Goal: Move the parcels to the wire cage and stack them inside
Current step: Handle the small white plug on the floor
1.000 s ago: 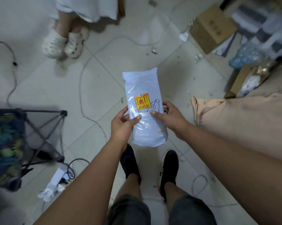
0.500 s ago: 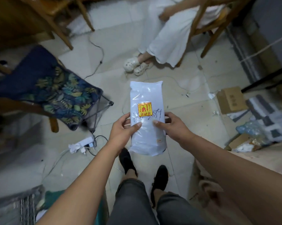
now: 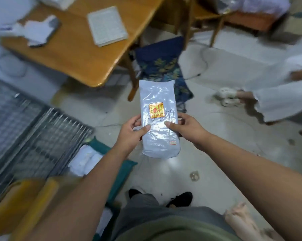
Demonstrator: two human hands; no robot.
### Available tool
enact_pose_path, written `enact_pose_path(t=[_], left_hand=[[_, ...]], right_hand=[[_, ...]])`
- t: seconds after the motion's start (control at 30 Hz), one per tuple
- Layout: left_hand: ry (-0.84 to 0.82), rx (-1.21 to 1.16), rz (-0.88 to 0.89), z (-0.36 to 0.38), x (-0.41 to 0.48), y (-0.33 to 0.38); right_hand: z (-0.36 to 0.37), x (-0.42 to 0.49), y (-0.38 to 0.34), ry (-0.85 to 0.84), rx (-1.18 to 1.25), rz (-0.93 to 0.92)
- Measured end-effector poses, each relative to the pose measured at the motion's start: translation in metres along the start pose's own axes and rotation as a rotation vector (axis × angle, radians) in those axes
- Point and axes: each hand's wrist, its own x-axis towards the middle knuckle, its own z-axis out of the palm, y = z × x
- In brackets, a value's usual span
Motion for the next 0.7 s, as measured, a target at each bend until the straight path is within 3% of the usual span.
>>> enact_pose_path(t=[0.37,0.7], left_hand=[[0.467,-0.265,-0.167,-0.226,-0.062,-0.058],[0.819,-0.522,-0.227,-0.258,-0.105,-0.117]], right_hand=[[0.247,0.046,-0.051,-0.367,-0.213,-0.010],[0.347,0.092,-0.068,-0.672,-0.491,0.055]])
